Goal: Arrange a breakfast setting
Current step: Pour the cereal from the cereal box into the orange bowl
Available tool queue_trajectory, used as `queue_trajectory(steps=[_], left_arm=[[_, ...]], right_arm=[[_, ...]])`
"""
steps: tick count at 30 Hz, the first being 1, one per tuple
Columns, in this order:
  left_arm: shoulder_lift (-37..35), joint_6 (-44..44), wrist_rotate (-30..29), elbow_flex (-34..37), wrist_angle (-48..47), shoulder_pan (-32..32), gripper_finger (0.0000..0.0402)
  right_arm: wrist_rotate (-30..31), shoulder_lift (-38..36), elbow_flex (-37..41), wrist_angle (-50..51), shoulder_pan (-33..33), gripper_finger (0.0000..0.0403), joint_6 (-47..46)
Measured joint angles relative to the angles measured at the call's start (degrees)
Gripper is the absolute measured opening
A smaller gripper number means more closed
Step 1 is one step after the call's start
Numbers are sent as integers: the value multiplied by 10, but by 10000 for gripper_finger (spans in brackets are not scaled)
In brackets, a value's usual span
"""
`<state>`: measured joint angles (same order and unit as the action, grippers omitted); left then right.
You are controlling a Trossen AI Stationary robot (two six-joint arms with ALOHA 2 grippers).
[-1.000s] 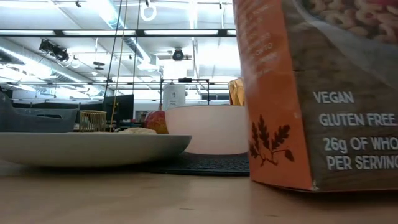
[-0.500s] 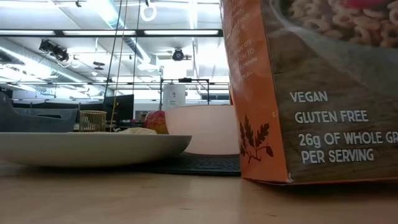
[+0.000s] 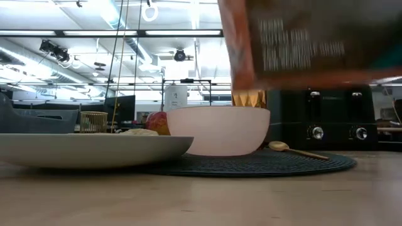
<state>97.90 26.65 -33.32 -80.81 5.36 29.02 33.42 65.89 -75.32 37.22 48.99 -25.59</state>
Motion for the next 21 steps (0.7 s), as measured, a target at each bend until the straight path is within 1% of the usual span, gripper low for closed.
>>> queue_trajectory(steps=[5,12,16,19,21], left_arm=[[-46,-10,4,0,8,4,12],[-128,-18,15,-1,17,17,7],[-177,-38,13,-1,16,21,7],[-213,-63,3,-1,33,21,7],[-232,-84,-3,-2,44,21,6]], right_arm=[[0,-14,-72,28,9,296,19],[6,-55,-105,73,35,294,13],[47,-86,-105,102,46,292,9],[84,-96,-96,149,46,291,-31],[104,-98,-82,160,41,291,-57]])
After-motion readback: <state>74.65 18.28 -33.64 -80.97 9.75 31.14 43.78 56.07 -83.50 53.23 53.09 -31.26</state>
